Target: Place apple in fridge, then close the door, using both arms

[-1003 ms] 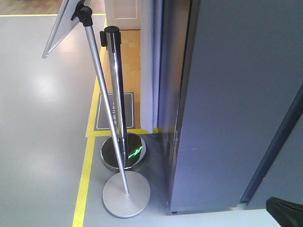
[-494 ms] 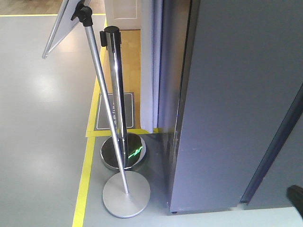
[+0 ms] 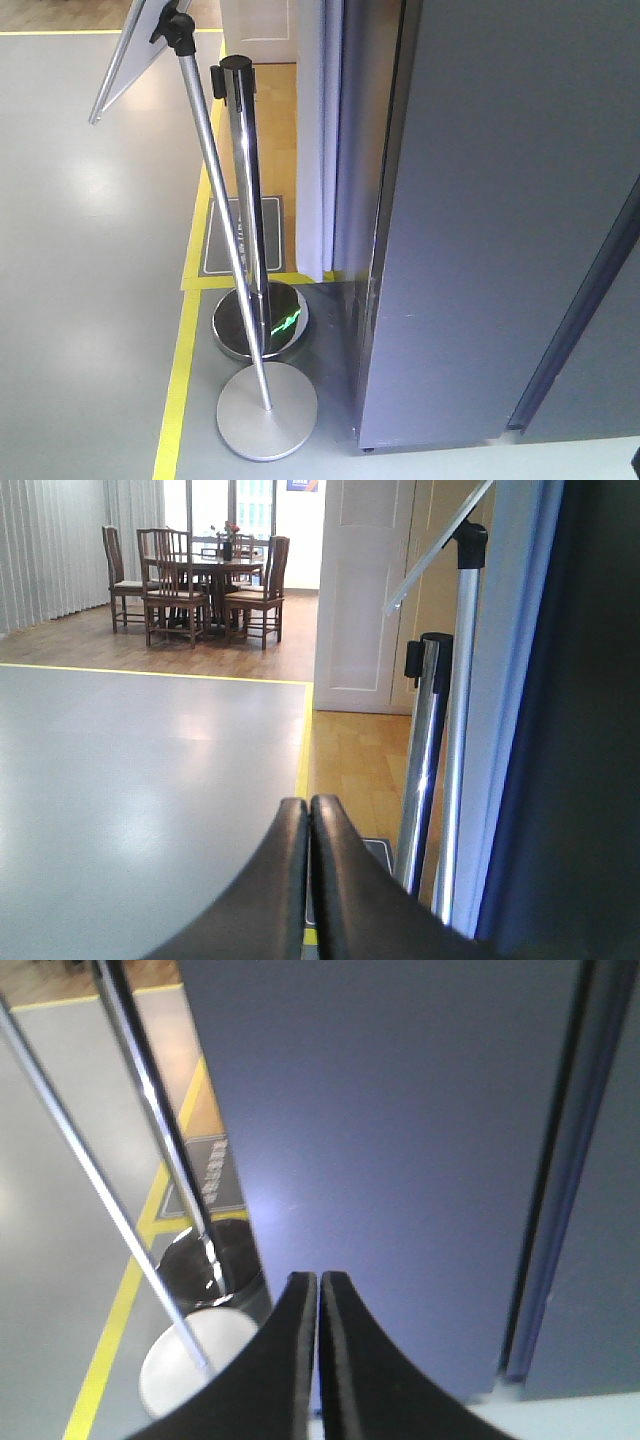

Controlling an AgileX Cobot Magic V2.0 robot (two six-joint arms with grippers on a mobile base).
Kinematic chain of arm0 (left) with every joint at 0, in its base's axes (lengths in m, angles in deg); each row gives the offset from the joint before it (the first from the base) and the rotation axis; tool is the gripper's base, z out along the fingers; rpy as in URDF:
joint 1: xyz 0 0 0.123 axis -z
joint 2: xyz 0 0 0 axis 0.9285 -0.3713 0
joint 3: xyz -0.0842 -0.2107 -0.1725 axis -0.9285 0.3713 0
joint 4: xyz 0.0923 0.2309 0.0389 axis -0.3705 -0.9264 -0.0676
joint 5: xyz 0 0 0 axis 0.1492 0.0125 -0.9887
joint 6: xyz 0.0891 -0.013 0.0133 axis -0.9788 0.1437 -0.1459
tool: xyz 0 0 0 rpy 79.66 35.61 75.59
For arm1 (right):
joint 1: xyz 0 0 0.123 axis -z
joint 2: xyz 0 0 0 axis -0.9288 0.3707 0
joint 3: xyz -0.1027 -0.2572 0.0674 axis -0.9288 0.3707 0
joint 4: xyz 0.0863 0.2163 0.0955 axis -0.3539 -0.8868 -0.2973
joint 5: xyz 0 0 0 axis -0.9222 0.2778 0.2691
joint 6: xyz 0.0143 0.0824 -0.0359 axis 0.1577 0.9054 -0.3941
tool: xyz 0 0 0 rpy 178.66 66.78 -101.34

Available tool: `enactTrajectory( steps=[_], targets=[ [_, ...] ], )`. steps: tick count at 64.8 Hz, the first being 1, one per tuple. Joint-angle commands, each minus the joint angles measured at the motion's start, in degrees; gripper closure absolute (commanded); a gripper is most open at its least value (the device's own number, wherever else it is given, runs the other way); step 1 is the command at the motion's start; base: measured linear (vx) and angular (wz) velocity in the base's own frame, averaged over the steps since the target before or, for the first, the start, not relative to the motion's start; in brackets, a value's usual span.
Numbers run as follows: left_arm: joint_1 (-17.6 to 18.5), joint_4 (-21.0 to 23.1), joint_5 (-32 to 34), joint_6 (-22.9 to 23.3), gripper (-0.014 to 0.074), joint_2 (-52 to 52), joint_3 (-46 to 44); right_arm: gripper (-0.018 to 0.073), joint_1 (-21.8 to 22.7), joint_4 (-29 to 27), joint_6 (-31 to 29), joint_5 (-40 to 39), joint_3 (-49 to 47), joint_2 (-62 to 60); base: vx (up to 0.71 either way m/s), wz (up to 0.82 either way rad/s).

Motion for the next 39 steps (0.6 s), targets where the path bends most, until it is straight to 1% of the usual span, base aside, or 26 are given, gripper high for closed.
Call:
enactTrajectory(
  steps=[1, 3, 5, 13, 17, 23, 39],
  targets=[
    [0.0, 0.1, 4.0, 0.5, 0.0601, 0.9, 1.6, 0.0561, 0.0, 2.7, 2.2, -10.2, 0.4, -0.7, 0.0, 0.0],
    [0.0, 0.1, 4.0, 0.5, 0.0601, 0.9, 1.6, 0.0561, 0.0, 3.0, 2.4, -11.4, 0.5, -0.7, 0.0, 0.0],
    [0.0, 0.1, 4.0, 0.5, 0.0601, 0.9, 1.6, 0.0561, 0.0, 4.1, 2.5, -11.8, 0.5, -0.7, 0.0, 0.0],
    [0.0, 0.1, 4.0, 0.5, 0.0601, 0.9, 1.6, 0.0561, 0.0, 8.5, 2.5, -17.3, 0.5, -0.7, 0.0, 0.0],
    [0.0, 0.1, 4.0, 0.5, 0.0601, 0.9, 1.6, 0.0561, 0.0, 9.7, 2.5, -19.2, 0.5, -0.7, 0.0, 0.0],
    [0.0, 0.1, 4.0, 0.5, 0.0601, 0.9, 1.6, 0.0561, 0.0, 10.0, 2.3, -20.5, 0.5, -0.7, 0.0, 0.0],
    [0.0, 0.1, 4.0, 0.5, 0.0601, 0.9, 1.6, 0.0561, 0.0, 10.5, 0.5, -20.4, 0.5, -0.7, 0.0, 0.0]
  ],
)
